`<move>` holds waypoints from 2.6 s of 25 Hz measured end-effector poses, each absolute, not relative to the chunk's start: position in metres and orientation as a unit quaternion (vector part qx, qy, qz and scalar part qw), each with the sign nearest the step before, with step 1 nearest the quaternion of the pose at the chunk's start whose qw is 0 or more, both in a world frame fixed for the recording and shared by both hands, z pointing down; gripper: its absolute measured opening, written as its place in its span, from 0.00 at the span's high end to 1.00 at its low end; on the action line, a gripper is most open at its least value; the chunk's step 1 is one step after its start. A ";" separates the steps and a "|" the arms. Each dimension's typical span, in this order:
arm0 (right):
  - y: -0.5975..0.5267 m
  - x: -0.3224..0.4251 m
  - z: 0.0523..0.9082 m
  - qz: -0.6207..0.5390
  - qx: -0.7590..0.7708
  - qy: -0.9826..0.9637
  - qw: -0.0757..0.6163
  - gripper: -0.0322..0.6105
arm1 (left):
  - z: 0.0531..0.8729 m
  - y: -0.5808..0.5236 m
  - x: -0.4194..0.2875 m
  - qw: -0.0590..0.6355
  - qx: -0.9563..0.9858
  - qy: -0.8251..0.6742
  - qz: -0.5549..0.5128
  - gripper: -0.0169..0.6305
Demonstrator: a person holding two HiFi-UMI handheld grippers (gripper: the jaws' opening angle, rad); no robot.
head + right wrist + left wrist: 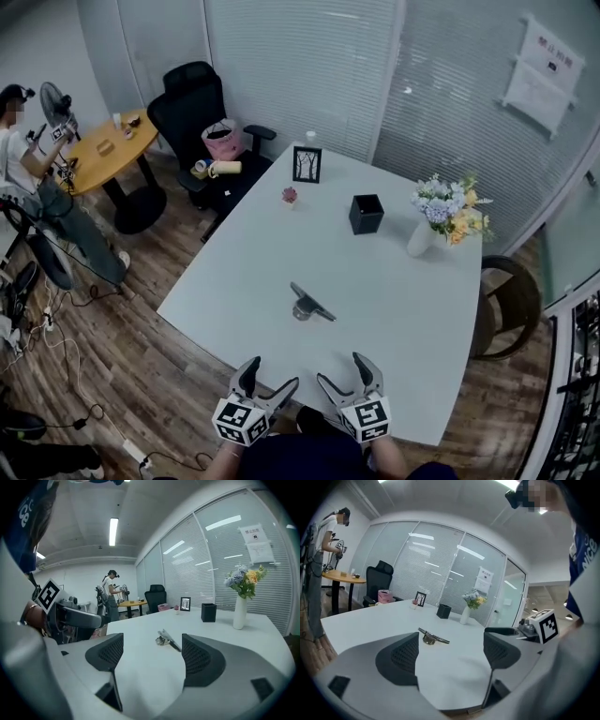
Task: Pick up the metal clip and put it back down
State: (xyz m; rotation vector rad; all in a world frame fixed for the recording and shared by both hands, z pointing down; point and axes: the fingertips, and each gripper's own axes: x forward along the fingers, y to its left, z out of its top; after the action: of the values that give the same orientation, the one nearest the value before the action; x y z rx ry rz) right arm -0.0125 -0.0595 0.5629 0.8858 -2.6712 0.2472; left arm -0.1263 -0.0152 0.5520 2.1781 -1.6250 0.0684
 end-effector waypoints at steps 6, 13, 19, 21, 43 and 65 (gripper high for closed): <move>-0.090 -0.011 0.575 0.095 0.299 -0.934 0.171 0.36 | 0.555 -0.037 -0.121 0.216 0.773 -0.595 0.024 0.31; -0.106 -0.015 0.571 0.095 0.301 -0.934 0.167 0.36 | 0.556 -0.051 -0.123 0.221 0.767 -0.602 0.039 0.31; -0.119 -0.035 0.569 0.067 0.298 -0.935 0.181 0.36 | 0.556 -0.062 -0.144 0.221 0.763 -0.606 0.045 0.31; -0.124 -0.044 0.567 0.051 0.290 -0.937 0.188 0.36 | 0.555 -0.064 -0.148 0.221 0.763 -0.606 0.048 0.31; -0.195 -0.140 0.671 -0.048 0.167 -0.911 0.374 0.43 | 0.563 -0.066 -0.181 0.229 0.752 -0.614 0.072 0.31; -0.218 -0.145 0.699 -0.091 0.202 -0.879 0.422 0.78 | 0.572 -0.057 -0.195 0.244 0.744 -0.618 0.069 0.31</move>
State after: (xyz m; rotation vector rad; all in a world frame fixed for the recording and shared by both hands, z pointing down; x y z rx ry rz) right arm -0.1447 -0.2185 0.6988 0.5069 -2.2022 -0.2291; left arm -0.1949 -0.0569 0.5718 2.0314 -1.6881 0.1889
